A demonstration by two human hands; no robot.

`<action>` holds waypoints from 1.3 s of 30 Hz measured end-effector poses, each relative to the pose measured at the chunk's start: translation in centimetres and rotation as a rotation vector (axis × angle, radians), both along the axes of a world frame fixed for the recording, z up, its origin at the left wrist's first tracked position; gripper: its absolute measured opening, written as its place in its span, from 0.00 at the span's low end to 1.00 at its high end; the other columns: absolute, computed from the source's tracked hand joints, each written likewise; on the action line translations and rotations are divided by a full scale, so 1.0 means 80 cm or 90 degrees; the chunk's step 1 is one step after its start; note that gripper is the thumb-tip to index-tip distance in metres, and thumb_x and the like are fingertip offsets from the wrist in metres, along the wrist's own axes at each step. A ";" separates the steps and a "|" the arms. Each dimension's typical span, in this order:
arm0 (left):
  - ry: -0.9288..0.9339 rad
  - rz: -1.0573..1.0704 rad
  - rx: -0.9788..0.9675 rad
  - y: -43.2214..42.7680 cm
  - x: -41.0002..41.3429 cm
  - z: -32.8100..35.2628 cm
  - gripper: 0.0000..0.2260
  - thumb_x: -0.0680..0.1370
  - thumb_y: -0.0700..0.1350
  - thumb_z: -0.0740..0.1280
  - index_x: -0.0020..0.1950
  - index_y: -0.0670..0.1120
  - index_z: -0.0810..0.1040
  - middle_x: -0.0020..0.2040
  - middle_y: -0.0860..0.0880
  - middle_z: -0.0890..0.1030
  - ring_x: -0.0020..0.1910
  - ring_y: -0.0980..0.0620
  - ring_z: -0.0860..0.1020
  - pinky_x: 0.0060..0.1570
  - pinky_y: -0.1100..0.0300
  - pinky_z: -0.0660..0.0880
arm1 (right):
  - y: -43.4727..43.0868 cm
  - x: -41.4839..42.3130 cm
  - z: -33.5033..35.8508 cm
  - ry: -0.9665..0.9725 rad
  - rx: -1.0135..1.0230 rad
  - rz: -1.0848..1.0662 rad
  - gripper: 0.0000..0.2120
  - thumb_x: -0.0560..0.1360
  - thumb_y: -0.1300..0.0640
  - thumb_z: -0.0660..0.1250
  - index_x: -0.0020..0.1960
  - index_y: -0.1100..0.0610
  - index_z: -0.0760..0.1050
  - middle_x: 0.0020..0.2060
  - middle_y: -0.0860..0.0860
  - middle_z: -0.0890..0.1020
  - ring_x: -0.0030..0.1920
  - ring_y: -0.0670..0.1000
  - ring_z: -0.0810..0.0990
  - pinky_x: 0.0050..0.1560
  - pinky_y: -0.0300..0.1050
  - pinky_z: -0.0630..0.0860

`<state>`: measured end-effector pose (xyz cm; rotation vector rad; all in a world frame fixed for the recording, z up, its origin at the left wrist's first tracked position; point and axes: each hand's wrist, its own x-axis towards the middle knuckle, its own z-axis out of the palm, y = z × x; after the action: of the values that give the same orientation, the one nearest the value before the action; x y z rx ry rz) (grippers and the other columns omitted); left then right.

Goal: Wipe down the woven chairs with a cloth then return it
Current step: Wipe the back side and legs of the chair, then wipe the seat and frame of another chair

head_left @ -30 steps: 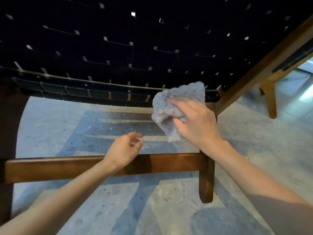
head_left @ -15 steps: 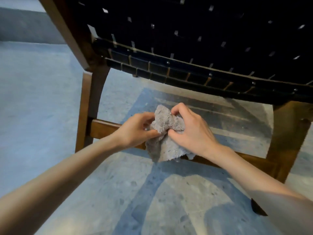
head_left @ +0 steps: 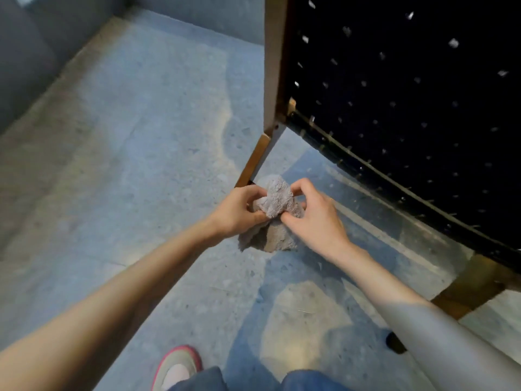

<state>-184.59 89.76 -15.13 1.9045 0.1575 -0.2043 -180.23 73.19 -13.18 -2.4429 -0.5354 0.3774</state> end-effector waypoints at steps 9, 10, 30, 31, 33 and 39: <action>0.052 0.088 -0.002 0.082 -0.120 0.264 0.10 0.72 0.32 0.69 0.48 0.46 0.77 0.38 0.57 0.75 0.33 0.70 0.72 0.36 0.74 0.67 | 0.092 -0.096 0.246 0.108 0.060 0.039 0.15 0.70 0.58 0.72 0.51 0.49 0.69 0.42 0.44 0.78 0.42 0.47 0.76 0.36 0.38 0.65; 0.056 0.097 0.004 0.090 -0.135 0.295 0.10 0.72 0.32 0.68 0.49 0.44 0.78 0.41 0.55 0.76 0.35 0.68 0.73 0.38 0.74 0.68 | 0.101 -0.107 0.276 0.116 0.063 0.045 0.15 0.70 0.58 0.72 0.52 0.49 0.69 0.43 0.44 0.79 0.43 0.47 0.77 0.37 0.39 0.65; -0.040 0.247 0.038 0.261 -0.158 0.657 0.05 0.79 0.40 0.63 0.51 0.48 0.77 0.40 0.60 0.76 0.35 0.73 0.73 0.36 0.76 0.69 | 0.250 -0.119 0.605 0.185 0.292 0.046 0.34 0.68 0.54 0.77 0.65 0.34 0.62 0.58 0.47 0.78 0.56 0.49 0.79 0.56 0.52 0.77; -0.049 0.232 0.036 0.265 -0.151 0.660 0.04 0.79 0.40 0.63 0.51 0.48 0.77 0.40 0.60 0.76 0.35 0.73 0.73 0.36 0.76 0.68 | 0.253 -0.112 0.607 0.182 0.275 0.059 0.31 0.69 0.54 0.77 0.64 0.37 0.65 0.57 0.44 0.78 0.56 0.47 0.79 0.56 0.52 0.77; -0.065 0.204 0.044 0.281 -0.115 0.666 0.04 0.79 0.40 0.63 0.50 0.47 0.76 0.41 0.60 0.76 0.36 0.73 0.73 0.38 0.76 0.68 | 0.266 -0.085 0.611 0.177 0.261 0.047 0.24 0.68 0.52 0.77 0.60 0.44 0.70 0.52 0.44 0.81 0.53 0.44 0.80 0.55 0.53 0.78; -0.075 0.164 0.082 0.349 0.013 0.674 0.06 0.80 0.42 0.62 0.44 0.50 0.71 0.37 0.59 0.73 0.35 0.72 0.71 0.38 0.75 0.66 | 0.310 0.022 0.619 0.204 0.173 0.008 0.19 0.67 0.38 0.72 0.52 0.47 0.74 0.46 0.41 0.84 0.46 0.42 0.82 0.53 0.52 0.78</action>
<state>-183.53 117.65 38.80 1.9967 0.3404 0.0939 -178.43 97.99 36.38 -2.0668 -0.4312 0.6436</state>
